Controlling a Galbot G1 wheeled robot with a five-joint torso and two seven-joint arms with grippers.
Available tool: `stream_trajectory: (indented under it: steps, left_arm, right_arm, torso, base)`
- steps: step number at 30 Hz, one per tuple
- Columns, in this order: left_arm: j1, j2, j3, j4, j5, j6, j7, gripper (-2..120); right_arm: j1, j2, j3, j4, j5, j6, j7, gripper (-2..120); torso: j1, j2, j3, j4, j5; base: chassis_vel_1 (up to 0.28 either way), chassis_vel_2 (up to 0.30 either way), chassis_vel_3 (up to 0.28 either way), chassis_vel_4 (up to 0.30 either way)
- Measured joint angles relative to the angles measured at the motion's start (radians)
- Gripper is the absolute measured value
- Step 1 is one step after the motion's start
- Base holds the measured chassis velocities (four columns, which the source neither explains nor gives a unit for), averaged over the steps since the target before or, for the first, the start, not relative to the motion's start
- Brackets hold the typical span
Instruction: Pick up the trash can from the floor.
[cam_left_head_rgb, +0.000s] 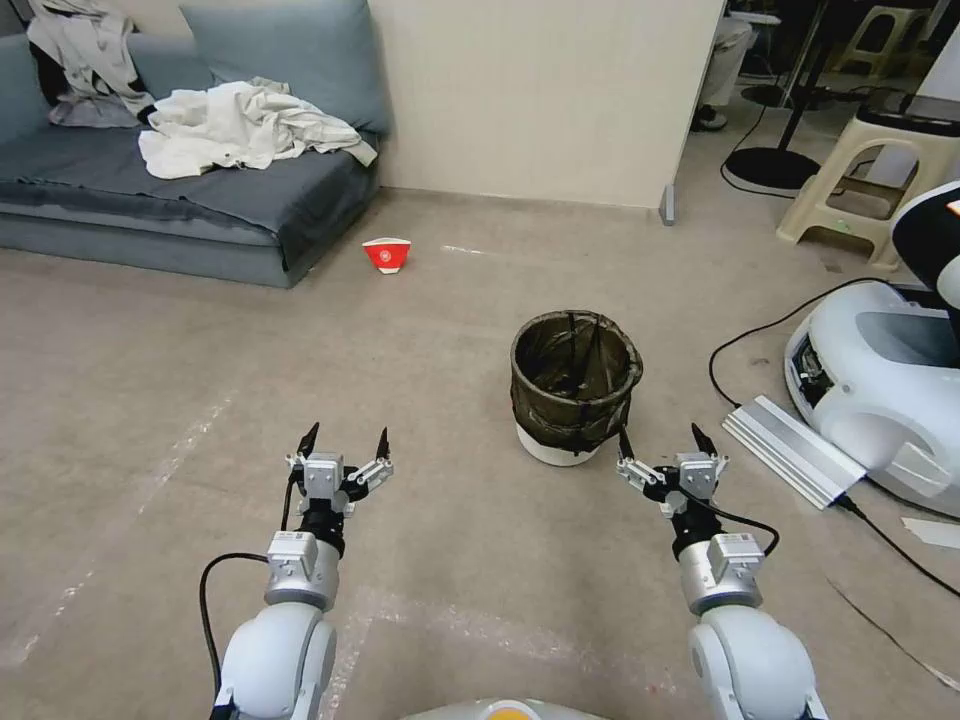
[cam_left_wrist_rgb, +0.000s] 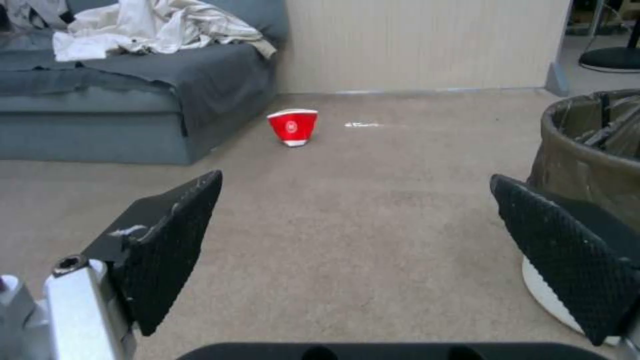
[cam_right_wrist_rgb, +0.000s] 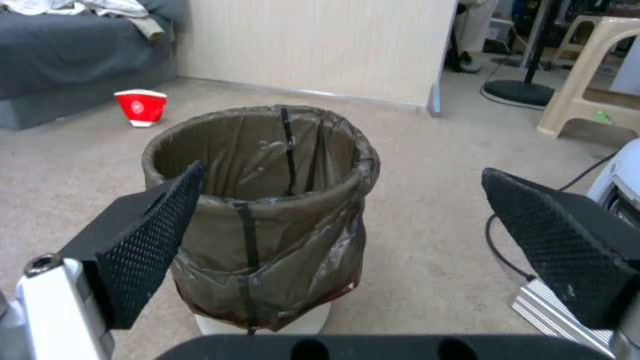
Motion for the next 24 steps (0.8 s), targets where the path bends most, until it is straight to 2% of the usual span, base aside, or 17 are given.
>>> stream_trajectory:
  steps: [17,19,22,23,24]
  left_arm:
    - [0.002,-0.001,0.001,-0.012,-0.005,0.006,0.000,100]
    - [0.009,-0.006,0.002,-0.036,-0.017,0.024,0.000,100]
    - [0.036,-0.031,0.016,-0.149,-0.075,0.112,0.001,100]
    - [0.036,-0.031,0.016,-0.149,-0.075,0.112,0.001,100]
    - [0.047,-0.041,0.021,-0.193,-0.097,0.146,0.002,100]
  right_arm:
    - [-0.005,0.001,0.001,0.009,0.002,-0.006,0.000,100]
    - [-0.016,0.002,0.006,0.034,0.008,-0.020,0.000,100]
    - [-0.064,0.011,0.027,0.142,0.034,-0.083,0.002,100]
    - [-0.064,0.011,0.027,0.142,0.034,-0.083,0.002,100]
    - [-0.080,0.014,0.033,0.181,0.043,-0.105,0.003,100]
  torso:
    - [0.000,0.000,0.000,0.0000,0.0003]
    - [0.000,0.000,0.000,0.0001,0.0001]
    - [0.000,0.000,0.000,-0.0001,0.0001]
    - [0.000,0.000,0.000,-0.0001,0.0001]
    - [0.000,0.000,0.000,-0.0002,0.0001]
  base:
    - [0.000,0.000,0.000,0.000]
    - [0.000,0.000,0.000,0.000]
    - [0.000,0.000,0.000,0.000]
    - [0.000,0.000,0.000,0.000]
    - [0.000,0.000,0.000,0.000]
